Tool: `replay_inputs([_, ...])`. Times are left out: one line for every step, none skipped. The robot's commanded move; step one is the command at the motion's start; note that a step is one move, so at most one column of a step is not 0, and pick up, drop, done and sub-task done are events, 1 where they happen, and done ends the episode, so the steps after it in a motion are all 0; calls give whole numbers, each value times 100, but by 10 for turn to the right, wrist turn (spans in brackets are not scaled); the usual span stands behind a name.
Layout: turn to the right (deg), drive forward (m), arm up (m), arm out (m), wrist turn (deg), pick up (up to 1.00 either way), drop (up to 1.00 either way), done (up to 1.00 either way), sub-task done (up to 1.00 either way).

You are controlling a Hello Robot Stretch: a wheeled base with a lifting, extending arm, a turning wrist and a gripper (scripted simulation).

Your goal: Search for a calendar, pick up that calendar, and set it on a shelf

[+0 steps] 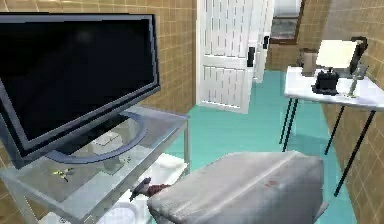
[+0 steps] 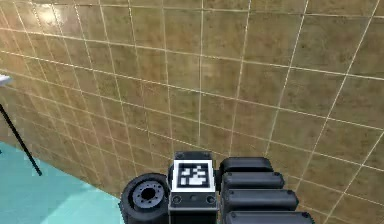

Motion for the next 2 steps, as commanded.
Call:
replay_inputs([-240,0,0,0,0,0,0,0,0])
replay_inputs([0,25,0,0,0,0,0,0,0])
